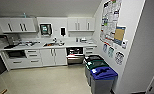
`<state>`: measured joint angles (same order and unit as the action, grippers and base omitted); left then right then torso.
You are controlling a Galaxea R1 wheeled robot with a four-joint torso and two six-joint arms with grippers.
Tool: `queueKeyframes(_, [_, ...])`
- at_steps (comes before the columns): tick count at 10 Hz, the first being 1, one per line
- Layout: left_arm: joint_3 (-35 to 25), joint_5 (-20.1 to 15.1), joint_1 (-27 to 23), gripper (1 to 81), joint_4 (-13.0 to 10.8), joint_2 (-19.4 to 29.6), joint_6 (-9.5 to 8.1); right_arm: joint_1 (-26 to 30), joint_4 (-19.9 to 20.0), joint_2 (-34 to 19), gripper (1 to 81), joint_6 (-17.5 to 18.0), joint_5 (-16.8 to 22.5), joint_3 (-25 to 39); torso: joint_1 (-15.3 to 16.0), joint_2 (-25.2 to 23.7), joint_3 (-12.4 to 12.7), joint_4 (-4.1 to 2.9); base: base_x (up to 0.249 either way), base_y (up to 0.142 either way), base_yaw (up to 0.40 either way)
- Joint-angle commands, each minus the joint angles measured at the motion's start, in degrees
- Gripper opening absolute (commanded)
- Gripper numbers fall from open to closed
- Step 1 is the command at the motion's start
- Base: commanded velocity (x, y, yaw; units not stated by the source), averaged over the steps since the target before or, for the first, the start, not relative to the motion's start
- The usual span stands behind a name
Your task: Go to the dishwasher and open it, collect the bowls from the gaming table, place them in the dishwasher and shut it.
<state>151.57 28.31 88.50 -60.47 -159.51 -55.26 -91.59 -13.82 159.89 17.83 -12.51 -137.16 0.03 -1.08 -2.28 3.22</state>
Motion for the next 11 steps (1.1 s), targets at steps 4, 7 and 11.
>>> queueKeyframes(4, [0.2,-0.7,-2.6,1.0,-0.4,1.1,0.24,2.1,-1.3,-0.5,1.0,-0.2,2.0,0.3,0.0,0.0,0.0,0.00,0.139,0.000,0.000])
queueKeyframes(7, [0.2,-0.7,-2.6,1.0,-0.4,1.4,0.24,2.1,-1.6,-0.5,1.0,-0.2,2.0,0.3,0.0,0.0,0.0,0.00,0.122,0.000,0.000])
queueKeyframes(11, [0.2,-0.7,-2.6,1.0,-0.4,1.4,0.24,2.0,-1.6,-0.4,1.0,-0.2,2.0,0.3,0.0,0.0,0.0,0.00,0.115,0.000,0.000])
